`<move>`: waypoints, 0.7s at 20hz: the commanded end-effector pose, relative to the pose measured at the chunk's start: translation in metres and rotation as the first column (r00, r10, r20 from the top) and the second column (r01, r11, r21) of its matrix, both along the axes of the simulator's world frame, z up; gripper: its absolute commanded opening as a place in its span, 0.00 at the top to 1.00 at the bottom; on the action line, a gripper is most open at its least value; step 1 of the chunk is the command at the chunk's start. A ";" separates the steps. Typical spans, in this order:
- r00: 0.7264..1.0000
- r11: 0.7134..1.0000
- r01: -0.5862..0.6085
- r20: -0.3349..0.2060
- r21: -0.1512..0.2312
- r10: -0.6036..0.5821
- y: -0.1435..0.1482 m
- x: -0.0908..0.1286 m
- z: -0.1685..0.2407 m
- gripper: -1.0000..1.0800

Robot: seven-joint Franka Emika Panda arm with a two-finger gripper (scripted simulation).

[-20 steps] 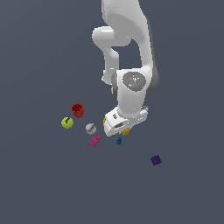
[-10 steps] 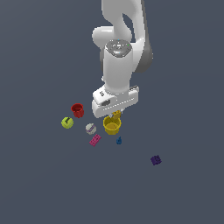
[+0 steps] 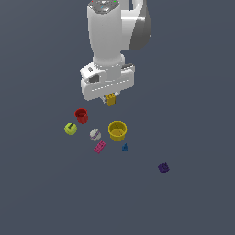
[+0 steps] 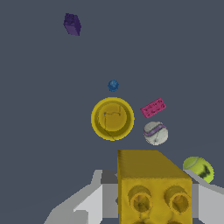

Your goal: Pick up a designated object from a clutter of objects.

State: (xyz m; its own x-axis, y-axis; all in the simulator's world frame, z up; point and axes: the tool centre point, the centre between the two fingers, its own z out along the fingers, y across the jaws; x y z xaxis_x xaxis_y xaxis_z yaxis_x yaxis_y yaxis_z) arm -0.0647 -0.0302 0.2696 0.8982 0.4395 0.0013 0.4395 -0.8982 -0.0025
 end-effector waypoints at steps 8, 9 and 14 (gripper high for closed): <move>1.000 1.000 0.000 0.000 0.000 0.000 -0.043 -0.041 0.068 1.00; 1.000 1.000 0.000 0.000 0.000 0.000 -0.047 -0.044 0.074 1.00; 1.000 1.000 0.000 0.000 -0.001 0.000 -0.061 -0.056 0.096 1.00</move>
State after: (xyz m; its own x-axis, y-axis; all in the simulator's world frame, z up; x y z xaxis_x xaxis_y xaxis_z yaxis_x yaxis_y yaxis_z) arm -0.1171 -0.0874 0.3594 0.8986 0.4388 0.0018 0.4388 -0.8986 -0.0015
